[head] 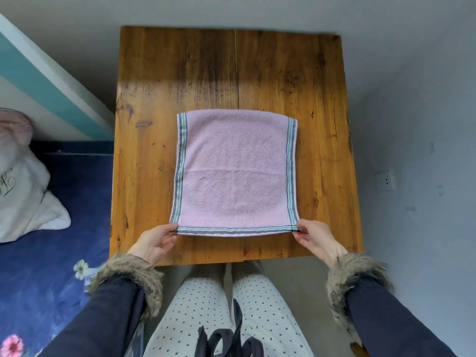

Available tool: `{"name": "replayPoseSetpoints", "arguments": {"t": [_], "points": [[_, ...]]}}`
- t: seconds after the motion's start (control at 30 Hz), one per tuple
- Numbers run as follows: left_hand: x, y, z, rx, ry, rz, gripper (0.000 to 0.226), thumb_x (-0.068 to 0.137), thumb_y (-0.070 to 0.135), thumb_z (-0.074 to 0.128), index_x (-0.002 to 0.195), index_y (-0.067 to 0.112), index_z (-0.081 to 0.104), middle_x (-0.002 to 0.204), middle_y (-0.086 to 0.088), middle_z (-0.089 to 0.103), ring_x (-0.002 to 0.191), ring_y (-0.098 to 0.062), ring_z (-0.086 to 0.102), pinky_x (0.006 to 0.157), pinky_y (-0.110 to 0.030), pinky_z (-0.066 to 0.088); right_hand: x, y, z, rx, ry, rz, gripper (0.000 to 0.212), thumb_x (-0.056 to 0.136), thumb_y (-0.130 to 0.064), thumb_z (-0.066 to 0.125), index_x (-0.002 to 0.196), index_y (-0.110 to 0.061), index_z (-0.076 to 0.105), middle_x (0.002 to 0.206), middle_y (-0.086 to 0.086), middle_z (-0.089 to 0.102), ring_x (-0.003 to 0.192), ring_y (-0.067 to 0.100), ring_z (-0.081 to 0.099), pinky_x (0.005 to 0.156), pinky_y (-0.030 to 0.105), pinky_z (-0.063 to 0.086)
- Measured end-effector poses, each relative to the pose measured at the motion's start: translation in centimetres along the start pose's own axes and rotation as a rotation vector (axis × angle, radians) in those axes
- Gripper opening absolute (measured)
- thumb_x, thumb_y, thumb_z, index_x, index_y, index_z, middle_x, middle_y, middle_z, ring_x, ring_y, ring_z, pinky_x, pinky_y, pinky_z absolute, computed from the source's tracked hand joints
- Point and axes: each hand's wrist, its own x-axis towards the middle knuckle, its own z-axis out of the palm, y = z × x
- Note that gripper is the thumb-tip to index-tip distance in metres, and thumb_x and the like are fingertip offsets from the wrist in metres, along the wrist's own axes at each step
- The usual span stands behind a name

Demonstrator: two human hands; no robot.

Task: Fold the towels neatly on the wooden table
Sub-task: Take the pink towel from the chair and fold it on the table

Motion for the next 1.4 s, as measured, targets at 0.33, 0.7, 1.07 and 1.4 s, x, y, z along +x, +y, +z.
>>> {"name": "replayPoseSetpoints", "arguments": {"t": [0.33,0.7,1.07,1.4], "points": [[-12.0,11.7,4.6,-0.179,-0.357,0.458,0.003,0.088,0.000,0.056,0.088,0.001,0.058,0.059,-0.005,0.069,0.057,-0.010,0.068,0.057,-0.015,0.055,-6.9,-13.9,1.4,0.272,-0.166,-0.325,0.006,0.088,0.001,0.052,0.089,0.001,0.058,0.093,0.018,0.061,0.081,0.019,0.056,0.049,0.018,0.049],[-11.9,8.8,3.6,0.000,-0.243,0.368,0.006,0.086,-0.008,0.053,0.086,-0.003,0.051,0.093,-0.019,0.058,0.077,-0.019,0.057,0.049,-0.015,0.051,-7.8,-11.8,0.5,0.101,-0.075,-0.253,0.006,0.085,0.006,0.053,0.085,0.004,0.058,0.083,0.019,0.061,0.072,0.020,0.055,0.046,0.019,0.051],[-15.4,12.2,6.7,-0.063,-0.250,0.498,0.013,0.086,-0.006,0.056,0.096,0.002,0.052,0.091,-0.017,0.054,0.087,-0.020,0.058,0.047,-0.021,0.054,-10.1,-16.4,1.7,0.064,-0.027,-0.380,0.012,0.085,0.008,0.051,0.075,0.002,0.055,0.075,0.017,0.058,0.065,0.018,0.054,0.041,0.016,0.048],[-24.7,21.9,10.7,-0.265,-0.520,0.837,0.019,0.087,-0.002,0.056,0.075,0.011,0.051,0.081,-0.008,0.053,0.075,-0.015,0.056,0.050,-0.016,0.053,-17.3,-28.7,2.9,0.418,-0.235,-0.733,0.013,0.085,0.008,0.053,0.078,-0.003,0.056,0.079,0.013,0.060,0.071,0.018,0.057,0.044,0.015,0.048]]}}
